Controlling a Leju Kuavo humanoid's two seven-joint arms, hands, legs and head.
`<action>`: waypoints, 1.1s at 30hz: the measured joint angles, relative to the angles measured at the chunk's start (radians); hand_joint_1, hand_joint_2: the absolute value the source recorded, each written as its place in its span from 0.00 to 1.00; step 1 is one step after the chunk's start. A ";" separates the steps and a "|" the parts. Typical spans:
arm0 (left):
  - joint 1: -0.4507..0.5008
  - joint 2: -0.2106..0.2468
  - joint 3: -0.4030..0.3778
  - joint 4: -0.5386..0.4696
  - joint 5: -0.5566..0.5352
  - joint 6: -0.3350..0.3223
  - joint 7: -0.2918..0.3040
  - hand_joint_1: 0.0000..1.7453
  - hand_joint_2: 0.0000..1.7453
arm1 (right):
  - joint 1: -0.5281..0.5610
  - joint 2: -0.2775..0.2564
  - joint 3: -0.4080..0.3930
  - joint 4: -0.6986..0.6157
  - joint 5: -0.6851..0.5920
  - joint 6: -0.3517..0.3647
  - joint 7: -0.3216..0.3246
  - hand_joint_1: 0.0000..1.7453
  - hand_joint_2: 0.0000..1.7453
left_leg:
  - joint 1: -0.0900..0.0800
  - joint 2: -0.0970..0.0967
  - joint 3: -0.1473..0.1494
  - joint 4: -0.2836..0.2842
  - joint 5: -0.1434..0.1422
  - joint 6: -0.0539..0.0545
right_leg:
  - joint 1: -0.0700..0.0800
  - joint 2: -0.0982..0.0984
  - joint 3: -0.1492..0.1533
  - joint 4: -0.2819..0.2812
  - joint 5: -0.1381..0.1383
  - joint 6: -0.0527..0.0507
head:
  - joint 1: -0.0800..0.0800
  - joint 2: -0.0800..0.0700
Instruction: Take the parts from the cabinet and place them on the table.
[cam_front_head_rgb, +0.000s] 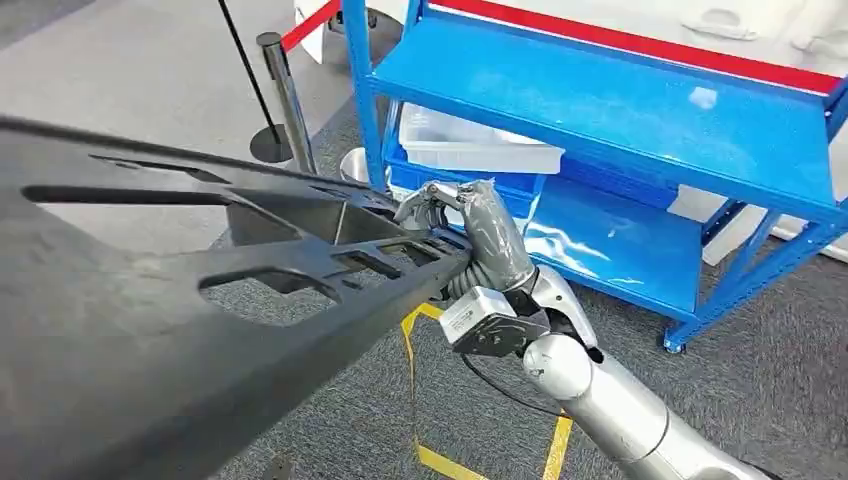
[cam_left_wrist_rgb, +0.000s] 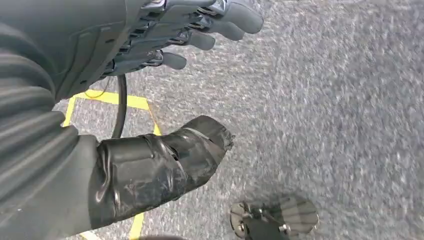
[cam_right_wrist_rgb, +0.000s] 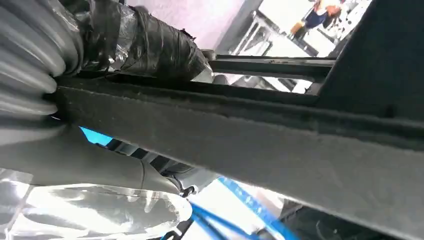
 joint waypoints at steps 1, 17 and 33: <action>-0.001 0.000 0.000 0.000 -0.001 0.000 -0.001 0.00 1.00 | -0.002 0.000 0.000 0.000 -0.001 -0.001 0.000 1.00 1.00 | 0.000 -0.007 0.001 -0.002 0.002 0.010 | 0.000 0.033 -0.017 0.042 -0.030 -0.005 | 0.006 0.000; -0.015 -0.003 -0.029 0.000 -0.053 -0.002 -0.009 0.00 1.00 | 0.036 -0.023 0.000 -0.046 0.034 -0.035 0.052 1.00 1.00 | -0.001 -0.028 -0.086 0.156 -0.075 -0.037 | -0.001 0.076 -0.016 -0.004 0.029 -0.040 | -0.008 0.000; -0.025 0.008 -0.057 0.000 -0.058 -0.008 -0.003 0.00 1.00 | 0.067 -0.047 0.000 -0.084 0.050 -0.039 0.068 1.00 1.00 | -0.010 -0.017 0.003 -0.013 0.012 0.030 | 0.010 0.055 -0.055 0.147 -0.090 -0.010 | 0.009 0.000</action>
